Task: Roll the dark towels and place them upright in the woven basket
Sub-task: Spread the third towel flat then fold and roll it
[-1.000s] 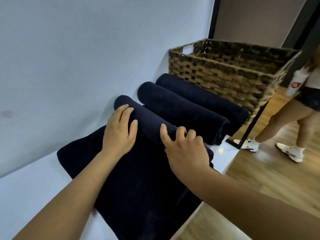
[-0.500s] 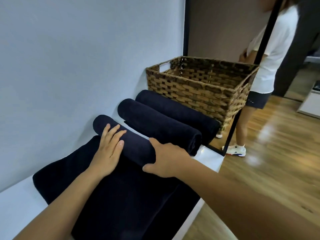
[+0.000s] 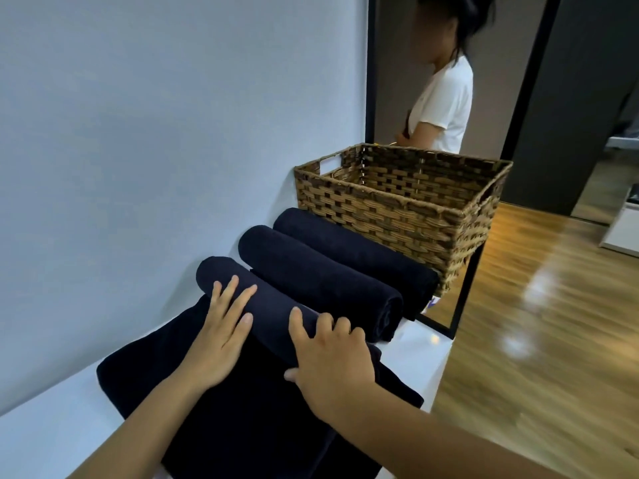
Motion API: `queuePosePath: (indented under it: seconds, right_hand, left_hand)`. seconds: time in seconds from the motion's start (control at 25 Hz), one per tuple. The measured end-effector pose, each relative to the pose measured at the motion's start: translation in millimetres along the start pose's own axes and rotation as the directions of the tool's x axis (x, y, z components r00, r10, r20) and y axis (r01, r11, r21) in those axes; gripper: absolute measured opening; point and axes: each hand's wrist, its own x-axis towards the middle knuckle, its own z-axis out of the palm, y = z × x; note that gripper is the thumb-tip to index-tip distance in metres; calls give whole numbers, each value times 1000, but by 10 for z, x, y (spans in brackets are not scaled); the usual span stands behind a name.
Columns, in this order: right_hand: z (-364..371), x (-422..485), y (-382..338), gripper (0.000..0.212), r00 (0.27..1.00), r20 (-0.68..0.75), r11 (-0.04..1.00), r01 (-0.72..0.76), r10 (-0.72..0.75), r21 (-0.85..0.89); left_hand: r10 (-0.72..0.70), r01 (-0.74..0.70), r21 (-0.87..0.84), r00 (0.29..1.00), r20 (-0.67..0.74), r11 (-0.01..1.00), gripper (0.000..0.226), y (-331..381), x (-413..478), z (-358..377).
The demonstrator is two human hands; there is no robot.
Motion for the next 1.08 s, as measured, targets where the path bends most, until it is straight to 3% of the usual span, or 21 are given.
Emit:
queuePosePath:
  seconds: [0.12, 0.24, 0.4, 0.56, 0.64, 0.8, 0.88, 0.96, 1.08]
  right_hand:
    - [-191, 187, 207, 74, 995, 68, 977, 55, -70, 206]
    - [-176, 220, 231, 88, 983, 159, 947, 35, -90, 319]
    - [74, 25, -260, 80, 998, 22, 998, 56, -55, -28]
    - [213, -180, -668, 70, 986, -29, 932, 147, -166, -330]
    - [146, -205, -630, 73, 985, -20, 944, 161, -174, -289]
    - [-214, 78, -161, 80, 987, 57, 975, 141, -153, 174]
    - [-249, 162, -22, 93, 979, 158, 955, 77, -127, 287]
    - [-136, 136, -98, 98, 978, 175, 968, 71, -115, 242]
    - [26, -39, -471, 85, 995, 5, 995, 101, -101, -25]
  left_hand:
    - [-13, 12, 57, 1000, 25, 998, 50, -41, -136, -66]
    - [-22, 22, 38, 1000, 22, 999, 46, -53, -225, -103]
    - [-87, 75, -113, 991, -100, 991, 38, -5, -376, -176]
    - [-177, 164, -83, 964, -198, 983, 49, 100, -463, -204]
    - [-176, 177, -12, 969, -171, 984, 46, 87, -482, -184]
    - [-101, 104, 25, 989, -108, 994, 54, -10, -448, -160]
    - [-85, 86, 20, 993, -81, 996, 56, -35, -450, -142]
    - [-76, 74, -14, 991, -111, 997, 58, -56, -456, -132]
    - [-98, 83, -72, 966, -241, 994, 57, -59, -461, -144]
